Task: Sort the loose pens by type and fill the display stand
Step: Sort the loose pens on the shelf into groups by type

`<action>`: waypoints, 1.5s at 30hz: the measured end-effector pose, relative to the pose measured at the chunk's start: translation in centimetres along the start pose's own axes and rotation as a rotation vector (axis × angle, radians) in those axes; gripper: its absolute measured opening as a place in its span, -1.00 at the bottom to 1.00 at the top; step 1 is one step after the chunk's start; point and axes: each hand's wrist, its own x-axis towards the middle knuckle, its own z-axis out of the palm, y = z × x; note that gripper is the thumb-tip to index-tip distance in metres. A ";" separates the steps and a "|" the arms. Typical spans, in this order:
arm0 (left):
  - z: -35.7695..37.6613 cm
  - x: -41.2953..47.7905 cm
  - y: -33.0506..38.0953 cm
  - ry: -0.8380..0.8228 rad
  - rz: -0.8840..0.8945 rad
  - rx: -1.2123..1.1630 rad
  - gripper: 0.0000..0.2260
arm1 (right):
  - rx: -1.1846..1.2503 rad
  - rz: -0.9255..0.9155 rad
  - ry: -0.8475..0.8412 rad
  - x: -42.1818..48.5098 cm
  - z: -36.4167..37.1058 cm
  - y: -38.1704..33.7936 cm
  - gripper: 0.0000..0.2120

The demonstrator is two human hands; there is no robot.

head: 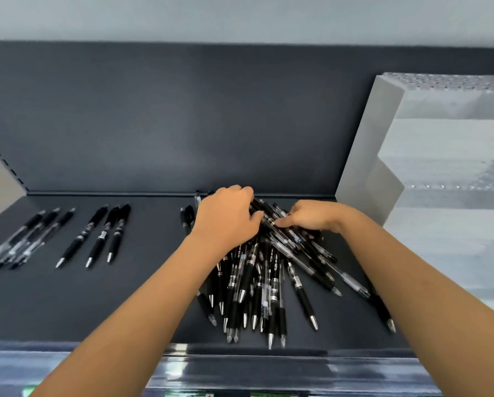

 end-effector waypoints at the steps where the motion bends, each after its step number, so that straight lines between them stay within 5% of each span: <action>1: 0.0 0.0 -0.1 0.003 -0.003 -0.007 -0.72 | -0.038 -0.012 0.002 -0.1 0.1 0.0 -0.64; 6: 0.0 0.4 -0.4 -0.003 -0.034 -0.064 -0.71 | -0.158 -0.078 0.063 -1.2 0.7 -0.3 -0.52; 15: -0.1 1.0 0.8 -0.028 -0.059 -0.265 -0.73 | -0.059 -0.069 0.190 -1.8 0.2 1.1 -0.72; 22: 0.8 1.6 1.7 -0.080 -0.076 -0.499 -0.78 | 0.393 -0.160 0.282 -2.6 -0.4 1.8 -0.81; 30: -0.7 1.5 3.4 -0.303 -0.194 -1.344 -0.77 | 1.190 -0.370 0.113 -5.7 -0.7 -0.8 -0.74; 37: -3.8 -1.0 -0.7 -0.240 -0.321 -1.381 -0.85 | 1.270 -0.363 -0.037 -5.7 1.3 -5.1 -0.75; 45: -7.0 -5.0 -13.6 -0.053 -0.425 -1.227 -0.90 | 1.096 -0.239 0.061 -3.8 6.7 -15.6 -0.86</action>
